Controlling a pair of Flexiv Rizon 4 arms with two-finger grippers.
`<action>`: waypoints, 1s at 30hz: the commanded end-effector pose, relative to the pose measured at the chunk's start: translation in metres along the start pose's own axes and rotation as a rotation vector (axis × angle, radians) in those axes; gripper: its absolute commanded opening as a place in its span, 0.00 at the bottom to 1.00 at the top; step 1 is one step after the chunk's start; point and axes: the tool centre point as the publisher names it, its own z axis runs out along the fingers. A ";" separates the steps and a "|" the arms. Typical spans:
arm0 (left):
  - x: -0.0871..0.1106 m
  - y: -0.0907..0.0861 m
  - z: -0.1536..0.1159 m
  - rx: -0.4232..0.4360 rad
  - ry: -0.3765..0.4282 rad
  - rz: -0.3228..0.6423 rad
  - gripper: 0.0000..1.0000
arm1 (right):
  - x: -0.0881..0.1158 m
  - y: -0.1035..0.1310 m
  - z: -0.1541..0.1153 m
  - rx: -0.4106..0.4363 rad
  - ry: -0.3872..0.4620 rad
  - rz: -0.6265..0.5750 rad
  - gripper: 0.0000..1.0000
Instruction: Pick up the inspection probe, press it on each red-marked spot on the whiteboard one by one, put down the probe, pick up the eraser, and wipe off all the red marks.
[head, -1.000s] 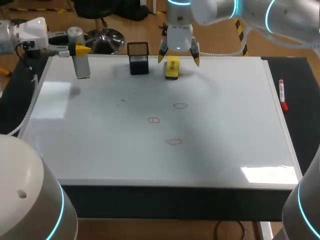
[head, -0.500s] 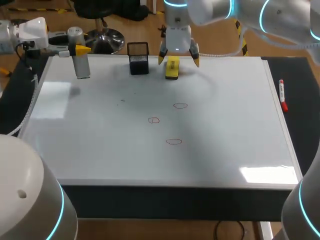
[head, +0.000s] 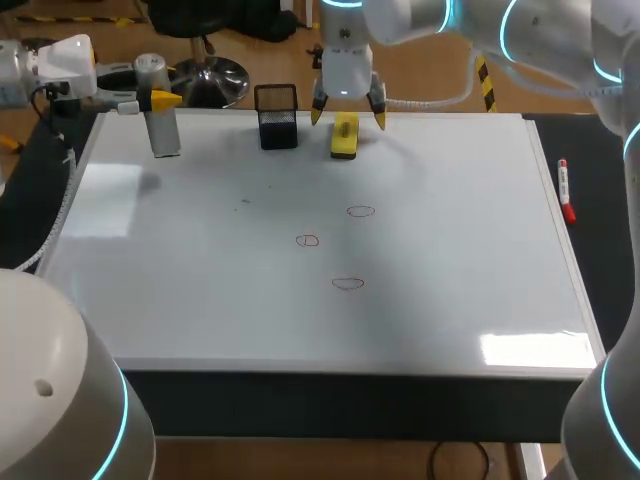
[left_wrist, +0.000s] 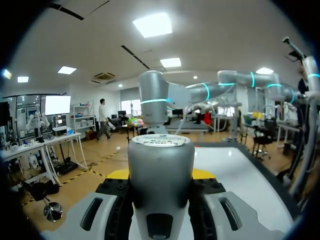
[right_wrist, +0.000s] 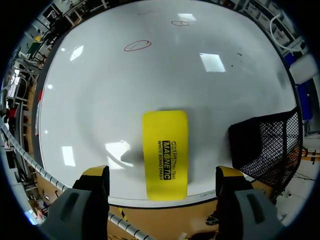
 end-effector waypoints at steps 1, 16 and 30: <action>0.000 -0.001 0.000 0.000 -0.002 0.001 0.00 | -0.003 -0.004 0.000 -0.008 0.004 -0.001 0.90; 0.000 -0.001 0.000 0.000 -0.002 0.001 0.00 | -0.003 -0.002 0.003 -0.017 -0.004 0.010 0.73; 0.000 -0.001 0.000 0.000 -0.002 0.001 0.00 | -0.004 0.001 0.006 -0.024 -0.007 0.014 0.40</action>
